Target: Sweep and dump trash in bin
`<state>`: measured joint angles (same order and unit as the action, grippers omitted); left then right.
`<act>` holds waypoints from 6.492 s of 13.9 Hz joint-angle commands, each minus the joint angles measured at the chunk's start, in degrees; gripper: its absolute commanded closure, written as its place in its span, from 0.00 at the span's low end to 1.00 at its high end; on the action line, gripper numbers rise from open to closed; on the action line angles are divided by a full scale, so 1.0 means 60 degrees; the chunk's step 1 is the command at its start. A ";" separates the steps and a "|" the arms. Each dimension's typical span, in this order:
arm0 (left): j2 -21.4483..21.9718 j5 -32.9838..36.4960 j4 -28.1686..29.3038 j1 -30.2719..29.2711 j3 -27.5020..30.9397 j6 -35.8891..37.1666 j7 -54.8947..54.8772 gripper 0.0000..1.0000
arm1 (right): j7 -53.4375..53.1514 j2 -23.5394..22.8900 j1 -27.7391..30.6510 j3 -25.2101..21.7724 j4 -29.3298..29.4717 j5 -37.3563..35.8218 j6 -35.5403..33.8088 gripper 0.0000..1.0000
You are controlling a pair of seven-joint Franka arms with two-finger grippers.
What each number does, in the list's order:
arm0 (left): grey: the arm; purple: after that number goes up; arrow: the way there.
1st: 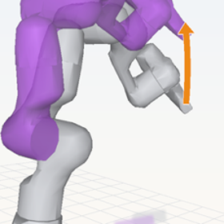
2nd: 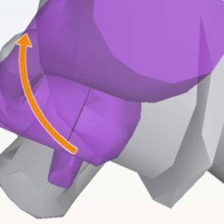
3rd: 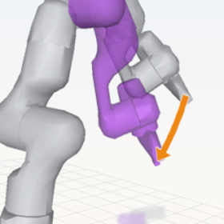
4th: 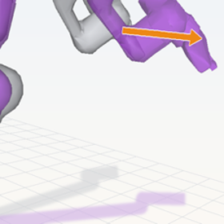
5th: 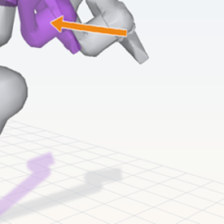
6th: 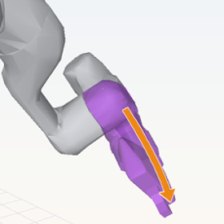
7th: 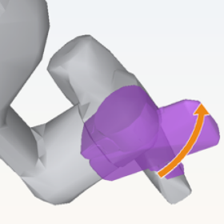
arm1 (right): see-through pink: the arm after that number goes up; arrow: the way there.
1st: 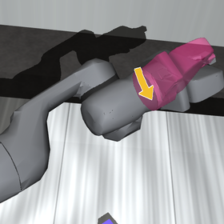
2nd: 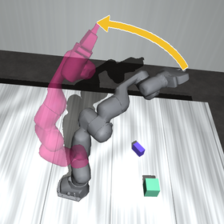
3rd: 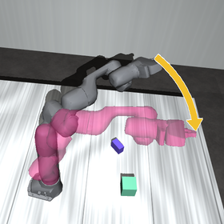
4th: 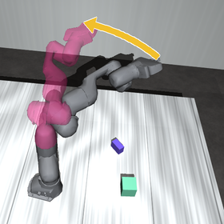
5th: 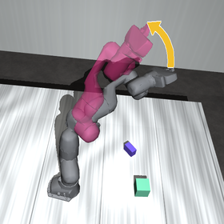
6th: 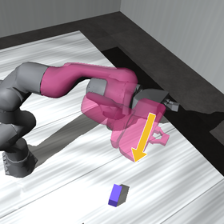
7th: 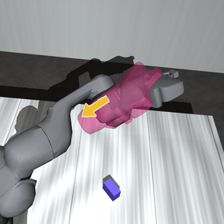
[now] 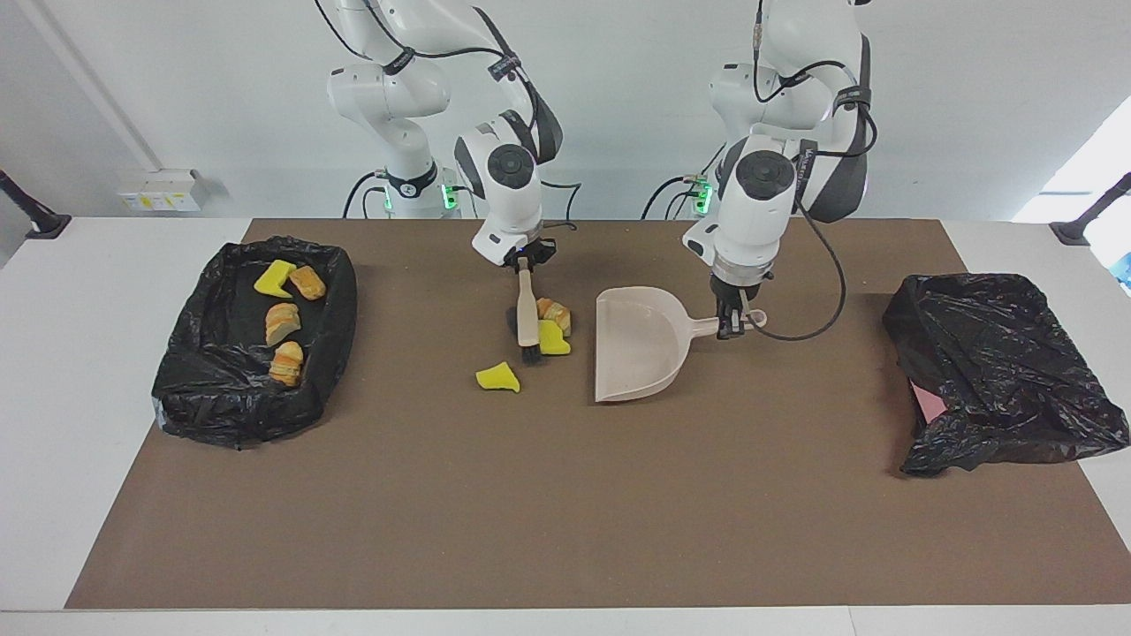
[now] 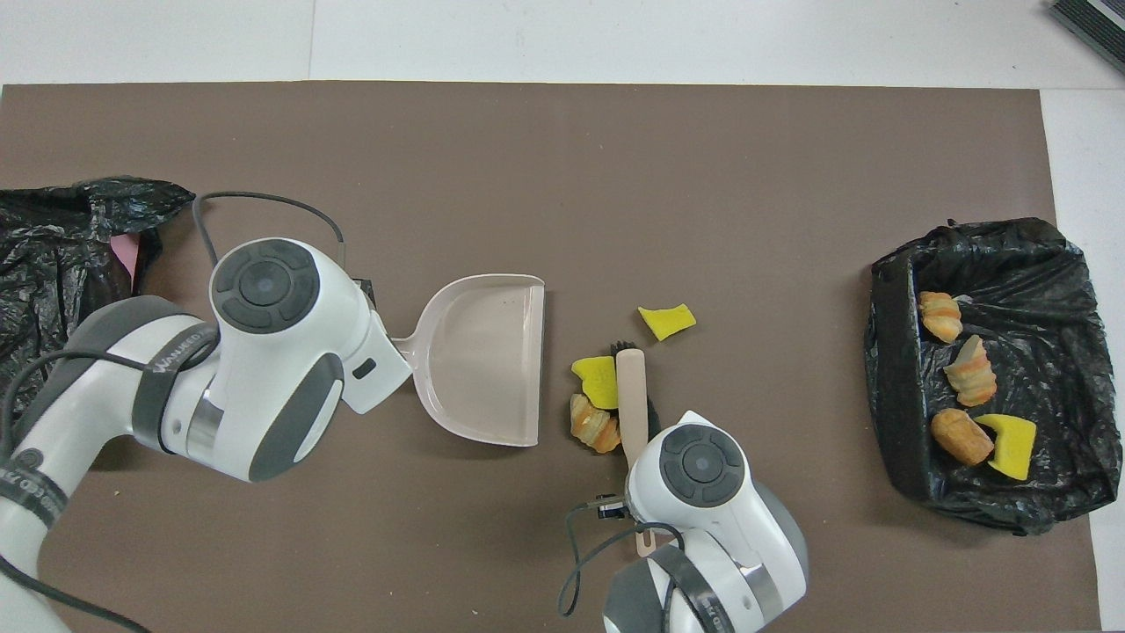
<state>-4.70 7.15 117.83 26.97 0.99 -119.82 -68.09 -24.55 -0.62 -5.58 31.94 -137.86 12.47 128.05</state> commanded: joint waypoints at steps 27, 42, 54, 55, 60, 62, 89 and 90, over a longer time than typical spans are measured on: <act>0.0417 0.0523 0.1059 0.1524 0.0026 -0.0244 0.5034 1.00 | 0.1733 -0.3588 0.0812 -0.0050 0.5517 -0.5498 -0.5962 1.00; -0.0446 -0.0239 -0.0240 0.0194 0.0041 -0.0453 0.2677 1.00 | -0.1397 0.0160 0.0785 -0.0051 0.4273 -0.0716 -0.6604 1.00; -0.0623 -0.2861 -0.2968 -0.3540 0.0026 0.1731 -0.1597 1.00 | -0.2792 0.0266 -0.1603 -0.0065 0.2016 0.1188 -0.4028 1.00; -0.0638 -0.2861 -0.3100 -0.3891 0.0026 0.1936 -0.2022 1.00 | -0.2765 0.0106 -0.1619 -0.0050 0.1972 0.1188 -0.3941 1.00; -0.0652 -0.2861 -0.3540 -0.5591 0.0055 0.2377 -0.4439 1.00 | -0.2310 0.0060 -0.1722 -0.0065 0.1430 0.1130 -0.3721 1.00; -0.0740 -0.2672 -0.3643 -0.6002 0.0114 0.2348 -0.5318 1.00 | -0.2281 -0.0042 -0.1693 -0.0065 0.1415 0.1130 -0.3502 1.00; 0.0738 1.0699 -0.1667 -0.6400 0.0363 0.0034 -0.1851 1.00 | -0.0589 -0.0673 0.0343 -0.3224 0.5748 -0.3706 -0.2386 0.00; 0.0797 1.0733 -0.1709 -0.6385 0.0363 0.0063 -0.1865 1.00 | 0.0259 -0.0571 0.0329 -0.3678 0.5867 -0.3675 -0.2474 0.00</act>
<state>-4.00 68.67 103.62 -11.66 2.44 -118.19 -80.71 -29.57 -4.35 -3.44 13.67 -105.38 -9.40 114.05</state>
